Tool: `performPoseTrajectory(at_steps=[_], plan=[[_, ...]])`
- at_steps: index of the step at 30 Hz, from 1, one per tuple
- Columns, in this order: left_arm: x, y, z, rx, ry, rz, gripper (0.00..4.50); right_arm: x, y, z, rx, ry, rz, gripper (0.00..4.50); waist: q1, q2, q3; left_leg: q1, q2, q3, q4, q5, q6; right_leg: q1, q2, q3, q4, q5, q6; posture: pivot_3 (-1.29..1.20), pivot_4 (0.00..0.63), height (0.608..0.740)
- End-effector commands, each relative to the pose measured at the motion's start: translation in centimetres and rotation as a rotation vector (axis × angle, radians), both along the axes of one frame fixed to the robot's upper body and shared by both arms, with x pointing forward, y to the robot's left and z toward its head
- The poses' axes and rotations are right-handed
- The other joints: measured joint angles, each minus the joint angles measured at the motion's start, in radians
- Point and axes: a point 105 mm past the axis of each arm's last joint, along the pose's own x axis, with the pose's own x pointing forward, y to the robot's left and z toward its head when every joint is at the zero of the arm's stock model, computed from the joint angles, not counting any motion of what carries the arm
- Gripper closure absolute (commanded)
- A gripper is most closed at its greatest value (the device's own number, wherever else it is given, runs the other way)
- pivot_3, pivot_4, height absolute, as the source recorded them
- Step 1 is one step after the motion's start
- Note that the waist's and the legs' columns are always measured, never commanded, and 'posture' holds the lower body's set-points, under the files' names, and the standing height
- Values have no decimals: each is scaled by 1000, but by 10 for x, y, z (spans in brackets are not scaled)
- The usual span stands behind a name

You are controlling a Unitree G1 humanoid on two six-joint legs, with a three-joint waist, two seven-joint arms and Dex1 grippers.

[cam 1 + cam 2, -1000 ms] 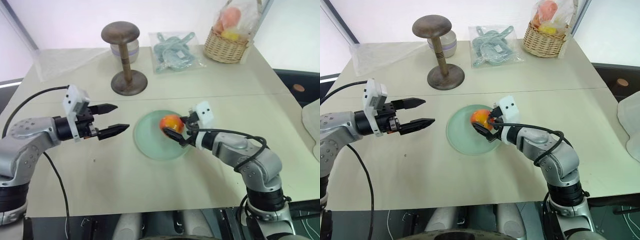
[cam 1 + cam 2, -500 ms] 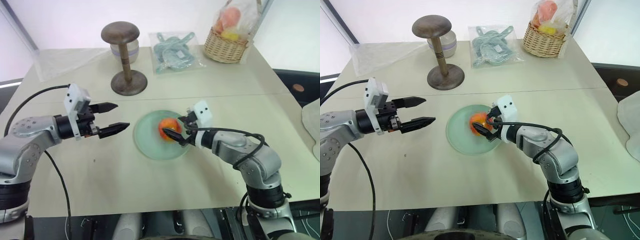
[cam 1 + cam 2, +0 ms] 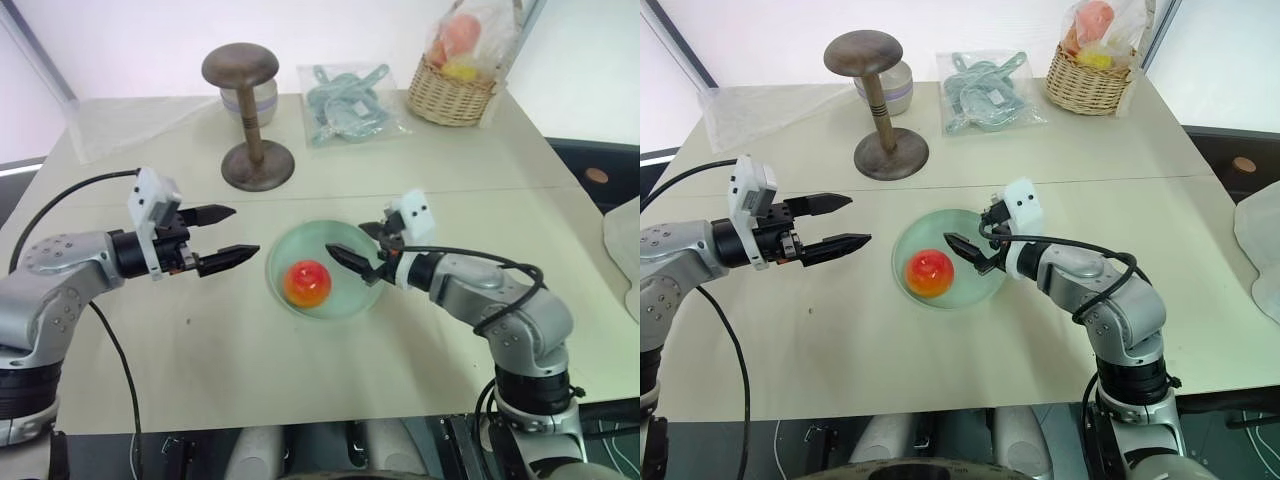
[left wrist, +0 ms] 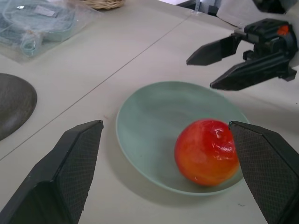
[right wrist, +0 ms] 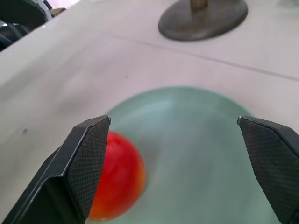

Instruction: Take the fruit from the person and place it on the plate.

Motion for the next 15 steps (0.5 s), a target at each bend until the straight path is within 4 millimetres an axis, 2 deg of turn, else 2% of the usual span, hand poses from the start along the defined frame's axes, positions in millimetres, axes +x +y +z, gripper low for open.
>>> performPoseTrajectory(at_steps=[1,5,8,15], plan=[[-3,0,9,9,-40,-19,0,-12,-2,30,-2,-95,50,53,0,0,0,0,0,0,0,0,0,0,0,0,0,0,0,0,150,740],[-5,4,8,32,-23,-33,0,-20,-15,46,-92,-167,85,53,3,0,0,0,0,0,0,0,0,0,-1,0,0,0,0,0,150,740],[-8,7,6,58,-13,-50,0,-29,-32,57,-206,-223,117,53,3,0,0,0,0,0,0,0,0,0,-1,0,-1,0,0,0,150,740],[-6,11,7,87,-22,-66,0,-43,-69,64,-380,-264,118,53,3,0,0,0,0,0,0,0,0,1,0,0,-1,0,0,0,150,740]])
